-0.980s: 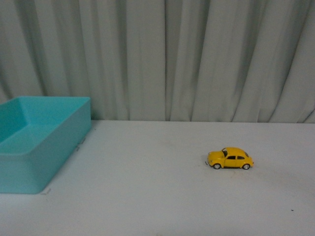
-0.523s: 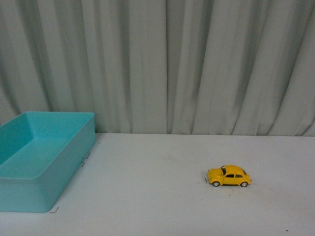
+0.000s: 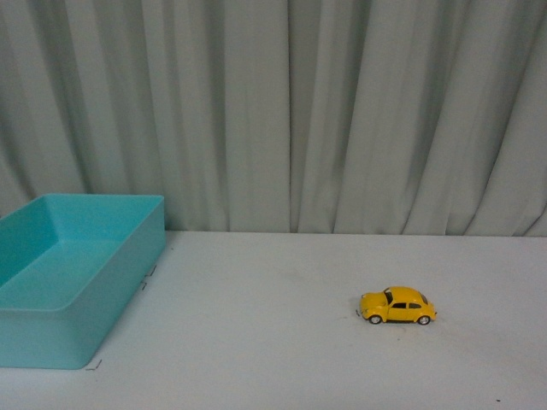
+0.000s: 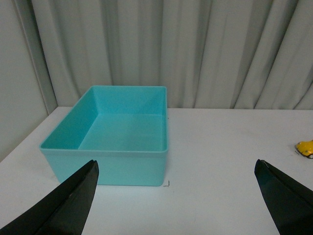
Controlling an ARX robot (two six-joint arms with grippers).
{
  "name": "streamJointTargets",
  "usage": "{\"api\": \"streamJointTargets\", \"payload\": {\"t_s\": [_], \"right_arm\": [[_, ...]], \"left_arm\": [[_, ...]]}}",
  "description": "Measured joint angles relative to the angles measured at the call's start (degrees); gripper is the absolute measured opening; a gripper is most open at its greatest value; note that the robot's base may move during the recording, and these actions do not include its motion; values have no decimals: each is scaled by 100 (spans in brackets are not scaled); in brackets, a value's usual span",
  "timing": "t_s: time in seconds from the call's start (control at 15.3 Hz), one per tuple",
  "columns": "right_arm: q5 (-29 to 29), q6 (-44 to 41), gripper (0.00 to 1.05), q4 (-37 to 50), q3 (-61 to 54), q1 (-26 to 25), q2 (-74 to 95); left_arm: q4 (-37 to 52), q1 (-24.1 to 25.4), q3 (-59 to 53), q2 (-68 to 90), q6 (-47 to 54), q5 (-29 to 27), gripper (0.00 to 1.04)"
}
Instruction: Wind up and store yellow beetle toy
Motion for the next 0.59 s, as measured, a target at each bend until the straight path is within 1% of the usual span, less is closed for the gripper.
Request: {"api": "streamJointTargets", "payload": {"t_s": [0.59], "right_arm": [[2, 0, 98, 0, 0, 0, 0]], "left_arm": [[0, 0, 0, 0, 0, 0, 98]]}}
